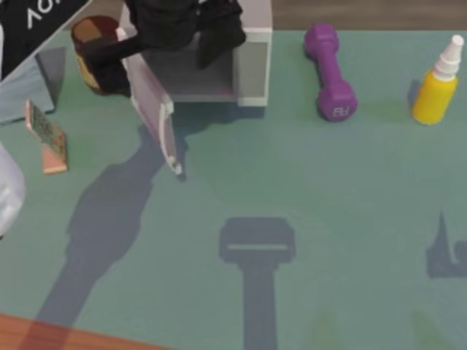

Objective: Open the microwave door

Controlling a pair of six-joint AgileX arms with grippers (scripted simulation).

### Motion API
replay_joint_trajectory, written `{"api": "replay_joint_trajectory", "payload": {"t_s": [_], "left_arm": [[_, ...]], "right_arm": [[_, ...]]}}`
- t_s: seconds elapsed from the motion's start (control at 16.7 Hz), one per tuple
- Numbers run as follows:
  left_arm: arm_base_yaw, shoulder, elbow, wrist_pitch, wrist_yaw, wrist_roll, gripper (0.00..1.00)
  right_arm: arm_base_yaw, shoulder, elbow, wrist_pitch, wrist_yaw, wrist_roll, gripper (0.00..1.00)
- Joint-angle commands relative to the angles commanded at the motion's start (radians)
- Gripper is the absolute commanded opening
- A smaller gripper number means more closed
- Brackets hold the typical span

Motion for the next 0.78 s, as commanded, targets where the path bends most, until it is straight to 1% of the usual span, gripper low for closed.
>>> {"api": "replay_joint_trajectory", "payload": {"t_s": [0.42,0.78], "left_arm": [[0.020,-0.067,-0.235,0.173,0.002,0.020,1.00],[0.024,-0.081,-0.283,0.209,0.003,0.024,1.00]], "right_arm": [[0.000,0.000,0.000,0.000,0.000,0.000,1.00],[0.000,0.000,0.000,0.000,0.000,0.000,1.00]]}}
